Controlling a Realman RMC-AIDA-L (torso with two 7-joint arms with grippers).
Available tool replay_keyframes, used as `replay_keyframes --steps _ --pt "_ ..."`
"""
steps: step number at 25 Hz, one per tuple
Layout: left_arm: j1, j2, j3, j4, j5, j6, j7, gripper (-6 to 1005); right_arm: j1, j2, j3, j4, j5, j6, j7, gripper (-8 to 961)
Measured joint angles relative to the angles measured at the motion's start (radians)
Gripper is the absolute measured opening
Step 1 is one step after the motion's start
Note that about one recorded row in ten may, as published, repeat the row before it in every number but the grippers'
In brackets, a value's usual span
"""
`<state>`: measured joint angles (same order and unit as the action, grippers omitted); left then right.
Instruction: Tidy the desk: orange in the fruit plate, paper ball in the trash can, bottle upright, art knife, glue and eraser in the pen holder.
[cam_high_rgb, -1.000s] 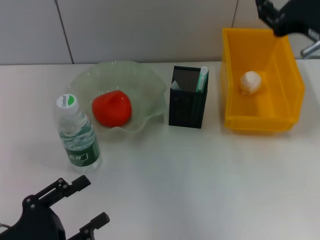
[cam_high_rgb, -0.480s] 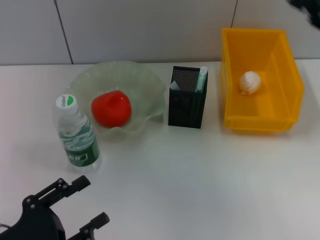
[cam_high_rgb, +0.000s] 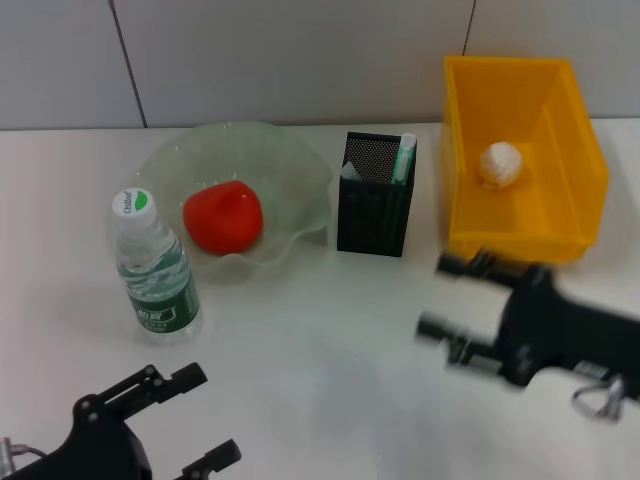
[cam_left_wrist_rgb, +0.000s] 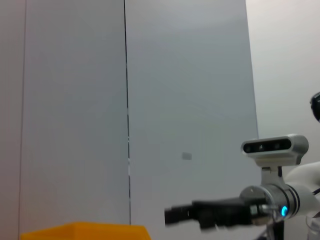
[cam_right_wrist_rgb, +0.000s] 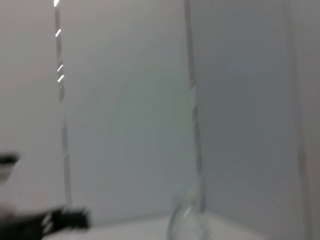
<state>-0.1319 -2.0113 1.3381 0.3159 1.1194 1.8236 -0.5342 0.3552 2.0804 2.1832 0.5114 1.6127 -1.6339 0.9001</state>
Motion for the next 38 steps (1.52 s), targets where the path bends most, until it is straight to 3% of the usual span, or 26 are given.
replay_keyframes --steps 10,25,34,38 --pt "-0.036 -0.001 0.005 -0.002 0.044 -0.084 -0.065 673 0.037 0.003 -0.129 -0.073 -0.097 0.108 -0.022 843" --pt "-0.147 -0.003 -0.004 0.005 0.149 -0.136 -0.171 674 0.017 0.005 -0.121 -0.109 -0.095 0.098 -0.080 844" --pt "-0.158 -0.005 -0.022 0.008 0.150 -0.159 -0.178 674 -0.005 0.000 -0.121 -0.108 -0.032 0.095 -0.093 844" --pt "-0.155 -0.005 -0.039 0.008 0.150 -0.161 -0.179 798 -0.001 0.000 -0.122 -0.113 -0.032 0.099 -0.093 844"
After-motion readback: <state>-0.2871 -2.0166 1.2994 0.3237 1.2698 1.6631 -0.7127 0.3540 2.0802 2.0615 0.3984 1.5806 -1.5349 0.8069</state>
